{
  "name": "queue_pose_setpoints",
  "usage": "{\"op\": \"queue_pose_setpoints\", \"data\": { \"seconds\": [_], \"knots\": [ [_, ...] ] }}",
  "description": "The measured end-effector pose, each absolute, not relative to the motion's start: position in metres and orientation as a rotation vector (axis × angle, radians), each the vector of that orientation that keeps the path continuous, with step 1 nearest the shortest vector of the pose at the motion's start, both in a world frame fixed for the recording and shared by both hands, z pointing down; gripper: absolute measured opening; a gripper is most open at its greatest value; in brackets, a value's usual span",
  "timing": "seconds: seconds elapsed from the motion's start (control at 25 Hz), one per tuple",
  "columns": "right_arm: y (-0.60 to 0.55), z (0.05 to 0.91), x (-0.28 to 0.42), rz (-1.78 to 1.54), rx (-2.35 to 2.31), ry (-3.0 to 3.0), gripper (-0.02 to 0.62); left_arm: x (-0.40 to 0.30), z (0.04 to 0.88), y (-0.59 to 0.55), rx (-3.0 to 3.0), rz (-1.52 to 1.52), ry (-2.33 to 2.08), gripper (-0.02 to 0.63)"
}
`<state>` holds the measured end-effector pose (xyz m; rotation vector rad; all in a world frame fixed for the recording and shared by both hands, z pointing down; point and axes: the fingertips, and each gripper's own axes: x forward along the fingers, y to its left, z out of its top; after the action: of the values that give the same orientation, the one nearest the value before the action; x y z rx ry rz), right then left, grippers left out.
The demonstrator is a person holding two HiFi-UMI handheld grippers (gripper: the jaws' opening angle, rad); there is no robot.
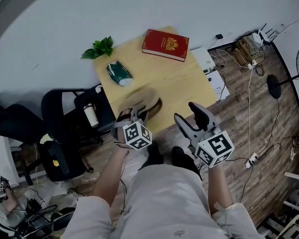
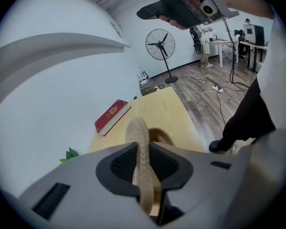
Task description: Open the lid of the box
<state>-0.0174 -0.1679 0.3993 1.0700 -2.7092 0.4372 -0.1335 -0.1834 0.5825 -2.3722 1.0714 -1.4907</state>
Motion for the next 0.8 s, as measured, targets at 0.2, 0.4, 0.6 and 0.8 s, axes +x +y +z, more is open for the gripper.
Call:
{"op": "queue_pose_setpoints", "data": {
  "seconds": [0.2,0.4,0.6,0.8],
  "knots": [
    [-0.17,0.393,-0.007,0.42,1.032,-2.728,0.239,-0.138,0.579,-0.186,-2.352,-1.512,1.151,0.072],
    [-0.175,0.387,0.004,0.411,0.998,-2.749,0.239,-0.139,0.572,-0.189,-2.356,-1.516,1.25,0.072],
    [-0.179,0.381,0.011,0.4,0.961,-2.765,0.239,-0.143,0.567,-0.191,-2.373,-1.507,1.37,0.072],
    [-0.182,0.378,0.017,0.388,0.923,-2.782,0.239,-0.149,0.558,-0.199,-2.381,-1.449,1.51,0.072]
  ]
}}
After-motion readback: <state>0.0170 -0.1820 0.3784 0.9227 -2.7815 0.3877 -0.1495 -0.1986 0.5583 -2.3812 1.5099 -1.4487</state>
